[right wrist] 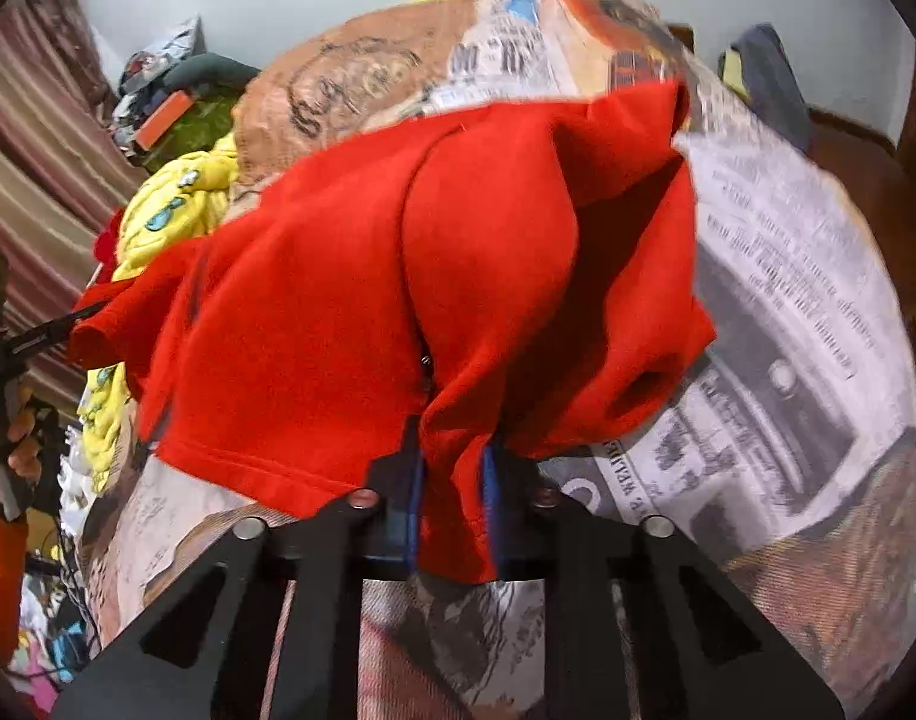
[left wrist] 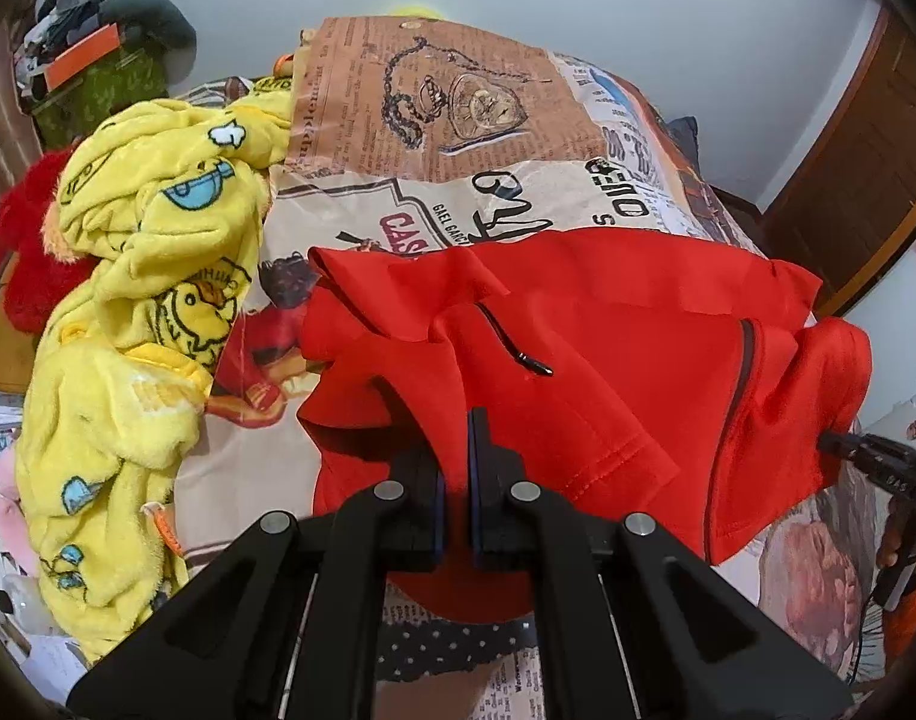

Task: Fold large clothes

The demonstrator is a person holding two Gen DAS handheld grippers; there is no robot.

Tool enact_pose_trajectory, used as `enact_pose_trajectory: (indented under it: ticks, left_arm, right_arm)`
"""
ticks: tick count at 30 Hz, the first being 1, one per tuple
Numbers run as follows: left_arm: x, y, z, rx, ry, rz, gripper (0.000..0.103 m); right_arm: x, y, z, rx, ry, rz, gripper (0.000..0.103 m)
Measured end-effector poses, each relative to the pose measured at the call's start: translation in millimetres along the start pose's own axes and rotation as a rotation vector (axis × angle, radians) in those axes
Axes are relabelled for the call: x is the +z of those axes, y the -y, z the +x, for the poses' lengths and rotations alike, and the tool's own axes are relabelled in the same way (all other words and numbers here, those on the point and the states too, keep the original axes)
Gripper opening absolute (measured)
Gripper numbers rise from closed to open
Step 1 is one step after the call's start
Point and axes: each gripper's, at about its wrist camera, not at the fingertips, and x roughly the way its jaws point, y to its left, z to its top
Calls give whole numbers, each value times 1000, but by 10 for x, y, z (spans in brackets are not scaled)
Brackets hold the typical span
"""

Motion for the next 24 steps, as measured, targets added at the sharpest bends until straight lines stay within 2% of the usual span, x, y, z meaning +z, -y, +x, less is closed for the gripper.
enact_pose_trajectory:
  ticks: [8,13,15,17,19,21,24]
  left_arm:
    - [51,13,-348,-36,77,-13,5]
    - [207,6,-624,-73,156,-37,5]
    - [333,-31,-654,-115,166,-66,5]
    - [471,-91,-599,-146,164,-87,5]
    - [641,-164,-461,-132,158,-119,5]
    - [771,-239,-288,-103,146,-150,5]
    - [972,-426,71,-98,108,-225,5]
  right_arm:
    - [219,-161,-582,40,168,-27,6]
    - [617,-142,-836,39,295,-15,6]
    - [843,-113,-864,9,338,-17,6]
    - [1062,-55,-836,-5,370,-4,6]
    - [1272,27,-739,-11,371,25,6]
    - [1503,86,-534,-44,356,39,6]
    - [1760,162,-146,-101,310,46,6]
